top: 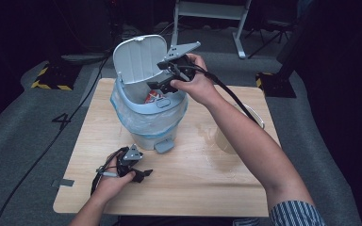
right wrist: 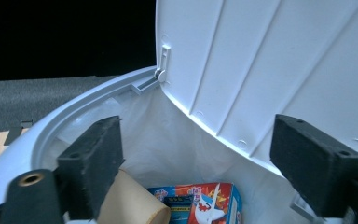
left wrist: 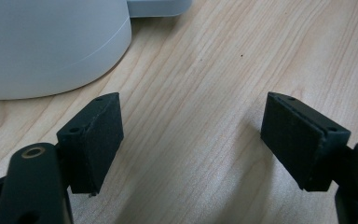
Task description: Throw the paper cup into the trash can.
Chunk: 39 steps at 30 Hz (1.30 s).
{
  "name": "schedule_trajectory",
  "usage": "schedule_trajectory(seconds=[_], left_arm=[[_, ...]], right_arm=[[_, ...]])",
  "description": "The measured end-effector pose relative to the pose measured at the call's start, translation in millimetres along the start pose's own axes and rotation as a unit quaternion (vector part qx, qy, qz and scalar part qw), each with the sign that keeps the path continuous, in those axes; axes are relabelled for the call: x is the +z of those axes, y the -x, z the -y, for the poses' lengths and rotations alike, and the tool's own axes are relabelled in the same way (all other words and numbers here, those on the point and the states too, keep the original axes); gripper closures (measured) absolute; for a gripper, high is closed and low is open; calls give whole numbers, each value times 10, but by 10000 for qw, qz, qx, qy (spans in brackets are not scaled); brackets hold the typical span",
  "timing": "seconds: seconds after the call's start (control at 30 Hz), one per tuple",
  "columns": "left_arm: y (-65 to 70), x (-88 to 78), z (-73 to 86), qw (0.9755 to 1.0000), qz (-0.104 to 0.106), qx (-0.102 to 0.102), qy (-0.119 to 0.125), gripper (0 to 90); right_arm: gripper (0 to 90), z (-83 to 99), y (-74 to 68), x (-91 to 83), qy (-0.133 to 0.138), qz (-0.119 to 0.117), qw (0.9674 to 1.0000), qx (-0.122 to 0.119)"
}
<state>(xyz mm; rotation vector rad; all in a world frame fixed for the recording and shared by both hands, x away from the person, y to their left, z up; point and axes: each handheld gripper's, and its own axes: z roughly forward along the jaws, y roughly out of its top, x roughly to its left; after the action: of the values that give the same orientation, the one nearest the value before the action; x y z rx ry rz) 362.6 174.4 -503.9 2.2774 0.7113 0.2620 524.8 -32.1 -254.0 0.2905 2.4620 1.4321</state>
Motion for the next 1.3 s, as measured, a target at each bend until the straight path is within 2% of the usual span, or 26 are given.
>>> schedule_trajectory(seconds=[0.1,0.3,0.4,0.6,0.67,0.83,1.13,1.3], left_arm=[[0,0,0,10000,2,-1,0,213],[-1,-4,3,10000,13,7,-6,212],[-7,-13,13,10000,19,14,-10,212],[-20,-30,27,10000,23,19,-18,212],[-21,-30,28,10000,28,25,-17,212],[-23,-30,29,10000,33,37,-22,212],[-26,-32,28,10000,24,37,-15,210],[-35,-28,24,10000,42,58,-11,206]], right_arm=[[190,-2,2,-70,29,22,9999,94],[215,-2,19,-316,64,126,9993,340],[225,1,16,-462,75,239,9990,357],[224,5,17,-760,-76,437,9982,400],[225,19,13,-850,-49,423,9981,439],[233,107,-12,-1122,-28,509,9980,369],[238,326,-16,-1679,24,726,9961,509],[238,474,7,-1888,78,855,9942,650]])
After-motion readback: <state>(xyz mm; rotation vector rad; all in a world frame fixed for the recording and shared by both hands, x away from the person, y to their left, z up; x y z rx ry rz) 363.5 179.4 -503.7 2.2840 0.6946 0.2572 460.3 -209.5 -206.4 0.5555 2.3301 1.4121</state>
